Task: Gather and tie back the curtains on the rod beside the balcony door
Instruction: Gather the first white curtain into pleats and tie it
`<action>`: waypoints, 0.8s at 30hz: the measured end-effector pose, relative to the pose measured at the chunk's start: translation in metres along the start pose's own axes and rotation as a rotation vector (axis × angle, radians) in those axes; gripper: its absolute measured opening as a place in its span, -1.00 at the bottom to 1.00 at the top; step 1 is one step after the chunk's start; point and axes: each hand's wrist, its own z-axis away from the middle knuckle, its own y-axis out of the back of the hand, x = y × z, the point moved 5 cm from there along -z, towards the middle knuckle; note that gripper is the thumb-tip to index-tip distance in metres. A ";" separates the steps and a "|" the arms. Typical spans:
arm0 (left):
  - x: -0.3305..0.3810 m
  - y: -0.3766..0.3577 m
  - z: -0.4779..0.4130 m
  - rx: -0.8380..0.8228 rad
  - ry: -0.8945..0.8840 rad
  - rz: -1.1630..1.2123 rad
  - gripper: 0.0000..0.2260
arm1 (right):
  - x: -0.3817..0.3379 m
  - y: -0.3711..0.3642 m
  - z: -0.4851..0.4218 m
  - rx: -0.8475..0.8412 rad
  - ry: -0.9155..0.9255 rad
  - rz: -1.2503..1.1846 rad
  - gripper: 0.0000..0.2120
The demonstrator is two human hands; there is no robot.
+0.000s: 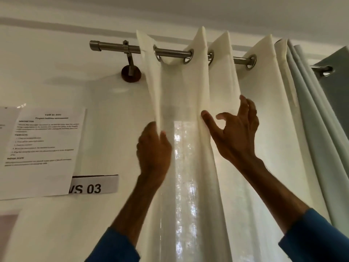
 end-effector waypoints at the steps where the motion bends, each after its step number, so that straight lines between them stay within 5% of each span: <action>1: 0.014 -0.008 -0.001 0.000 -0.059 0.018 -0.68 | -0.003 0.001 -0.002 0.012 0.023 0.025 -0.30; 7: 0.072 -0.082 0.000 -0.318 -0.147 0.284 -0.84 | 0.004 -0.002 -0.012 -0.060 0.012 -0.008 -0.43; 13: 0.121 -0.097 -0.010 -0.416 -0.232 0.486 -0.80 | 0.024 0.030 -0.028 0.142 0.045 0.006 -0.81; 17: 0.137 -0.099 -0.004 -0.527 -0.256 0.473 -0.76 | 0.032 0.049 -0.036 0.259 0.048 -0.008 -0.79; 20: 0.124 -0.096 0.009 -0.552 -0.134 0.480 -0.74 | 0.045 0.045 -0.028 0.266 -0.039 0.009 -0.78; 24: 0.080 -0.091 0.026 -0.626 0.258 0.612 -0.43 | 0.022 0.014 0.019 0.021 0.097 -0.158 -0.86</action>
